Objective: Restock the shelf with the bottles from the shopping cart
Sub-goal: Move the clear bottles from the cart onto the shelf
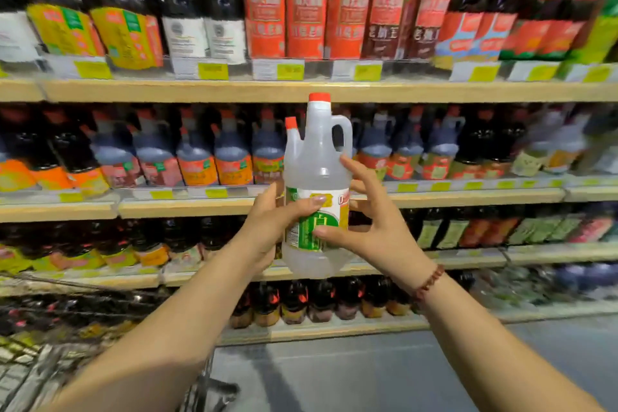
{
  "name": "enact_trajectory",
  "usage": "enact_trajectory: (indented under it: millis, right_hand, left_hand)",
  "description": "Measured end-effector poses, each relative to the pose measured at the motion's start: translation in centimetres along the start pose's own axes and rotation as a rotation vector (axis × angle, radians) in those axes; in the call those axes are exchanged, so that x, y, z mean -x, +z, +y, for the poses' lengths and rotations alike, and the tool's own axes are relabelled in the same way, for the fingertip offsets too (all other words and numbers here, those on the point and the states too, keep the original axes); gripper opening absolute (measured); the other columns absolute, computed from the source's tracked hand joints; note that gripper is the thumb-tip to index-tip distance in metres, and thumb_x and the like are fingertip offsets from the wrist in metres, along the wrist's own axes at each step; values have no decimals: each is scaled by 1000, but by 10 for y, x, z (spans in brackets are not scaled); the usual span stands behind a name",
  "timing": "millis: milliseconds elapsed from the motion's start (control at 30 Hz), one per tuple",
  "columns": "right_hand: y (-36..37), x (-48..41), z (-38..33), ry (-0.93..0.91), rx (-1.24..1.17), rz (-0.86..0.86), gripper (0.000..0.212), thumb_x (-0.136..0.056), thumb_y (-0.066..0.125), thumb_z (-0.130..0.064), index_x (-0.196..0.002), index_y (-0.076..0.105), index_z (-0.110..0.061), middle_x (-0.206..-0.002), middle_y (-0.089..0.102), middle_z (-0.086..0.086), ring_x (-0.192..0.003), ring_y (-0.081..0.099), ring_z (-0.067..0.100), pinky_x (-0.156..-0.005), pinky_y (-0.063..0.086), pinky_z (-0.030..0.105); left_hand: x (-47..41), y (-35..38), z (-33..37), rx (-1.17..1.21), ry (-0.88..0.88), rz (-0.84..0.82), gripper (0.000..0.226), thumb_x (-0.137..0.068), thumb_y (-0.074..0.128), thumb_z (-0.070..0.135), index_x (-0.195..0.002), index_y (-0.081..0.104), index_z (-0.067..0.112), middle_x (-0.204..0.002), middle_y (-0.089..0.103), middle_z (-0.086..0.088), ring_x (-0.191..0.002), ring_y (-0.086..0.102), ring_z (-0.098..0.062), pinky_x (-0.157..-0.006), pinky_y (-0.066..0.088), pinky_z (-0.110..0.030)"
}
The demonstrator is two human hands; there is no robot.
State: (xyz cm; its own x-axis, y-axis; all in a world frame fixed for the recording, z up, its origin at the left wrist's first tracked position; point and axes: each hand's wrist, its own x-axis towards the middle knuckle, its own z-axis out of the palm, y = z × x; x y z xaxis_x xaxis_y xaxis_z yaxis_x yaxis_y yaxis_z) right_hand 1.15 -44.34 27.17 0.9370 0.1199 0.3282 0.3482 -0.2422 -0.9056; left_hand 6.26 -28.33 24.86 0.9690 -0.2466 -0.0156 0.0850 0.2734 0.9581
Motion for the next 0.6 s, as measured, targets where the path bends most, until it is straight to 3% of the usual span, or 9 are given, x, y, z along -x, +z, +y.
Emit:
enact_trajectory:
  millis: [167,433,600]
  right_hand:
    - [-88,40,34,123,-1,133,86,-64,84,-19,-131,37,-47,-128,52,-8,-108,58,8,-82,57,33]
    - [-235,102,73,180,62,316,83,-65,84,-19,-130,40,-47,-129,53,-7,-110,57,6,-84,55,26]
    - [-300,133,92,195,78,448,83,-64,84,-21,-128,41,-51,-127,54,-10,-108,59,6,-83,56,30]
  left_hand:
    - [-20,95,-44,-19,-106,-135,54,-63,76,17,-114,59,16,-105,72,-11,-97,69,-30,-84,54,-44]
    - [-44,255,-106,-24,-249,-307,61,-62,83,19,-118,60,13,-107,71,-14,-99,67,-33,-90,51,-50]
    - [-55,334,-129,-62,-282,-424,52,-64,76,20,-113,62,11,-104,72,-15,-95,68,-31,-81,56,-41]
